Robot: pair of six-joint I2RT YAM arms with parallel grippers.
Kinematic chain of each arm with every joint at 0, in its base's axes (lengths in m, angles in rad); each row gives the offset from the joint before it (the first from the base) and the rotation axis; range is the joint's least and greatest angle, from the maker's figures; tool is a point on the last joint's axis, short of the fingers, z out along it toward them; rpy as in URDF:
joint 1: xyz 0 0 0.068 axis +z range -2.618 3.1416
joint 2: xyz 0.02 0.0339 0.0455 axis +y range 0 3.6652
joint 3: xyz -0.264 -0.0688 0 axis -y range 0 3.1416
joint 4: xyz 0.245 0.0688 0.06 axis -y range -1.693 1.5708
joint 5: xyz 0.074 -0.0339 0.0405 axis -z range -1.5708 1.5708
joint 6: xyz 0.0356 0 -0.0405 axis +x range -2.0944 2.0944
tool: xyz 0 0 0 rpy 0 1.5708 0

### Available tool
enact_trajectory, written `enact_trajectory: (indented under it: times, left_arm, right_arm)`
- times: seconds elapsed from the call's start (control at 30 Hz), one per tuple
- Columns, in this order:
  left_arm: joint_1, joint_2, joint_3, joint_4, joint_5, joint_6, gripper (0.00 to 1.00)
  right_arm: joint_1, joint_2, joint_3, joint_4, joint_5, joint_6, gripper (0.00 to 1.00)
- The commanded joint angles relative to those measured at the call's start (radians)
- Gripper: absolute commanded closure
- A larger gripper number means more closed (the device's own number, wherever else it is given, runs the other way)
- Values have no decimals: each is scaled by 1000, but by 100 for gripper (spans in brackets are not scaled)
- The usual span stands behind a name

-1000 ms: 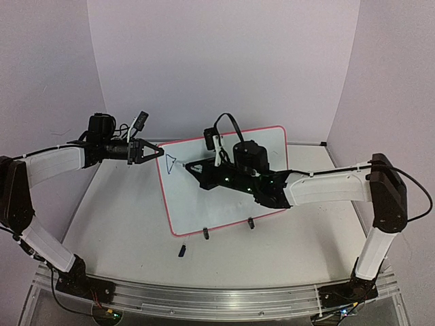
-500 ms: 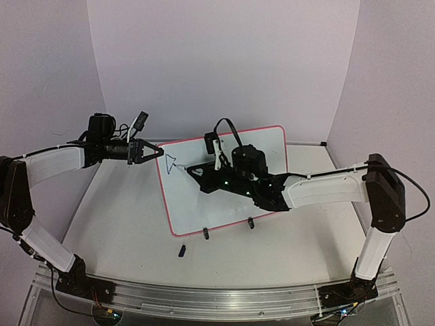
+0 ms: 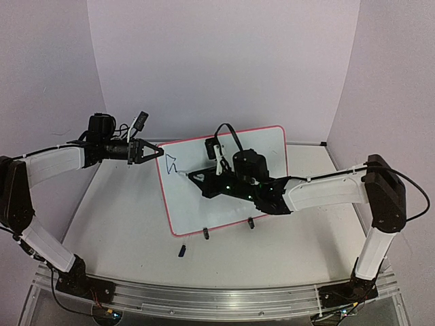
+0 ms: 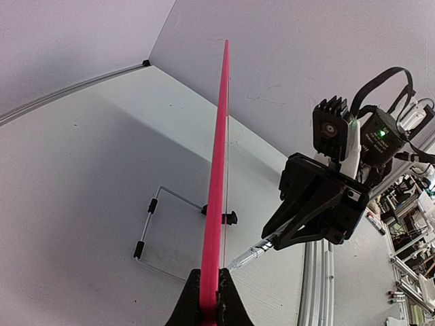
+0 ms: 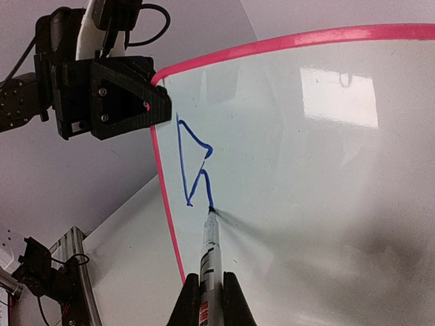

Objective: Write a sentence on the whiteboard

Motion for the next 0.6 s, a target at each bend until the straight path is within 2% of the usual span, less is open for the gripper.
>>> enact_trajectory:
  times: [0.0,0.57]
  left_arm:
    - [-14,-8,14,-59,-6,83,100]
    - [-16,-15,14,-64,-7,86,100]
  right_arm:
    - [-6,-22,-2,48,19,19,100]
    - [-7,-9,20,73,74,8,100]
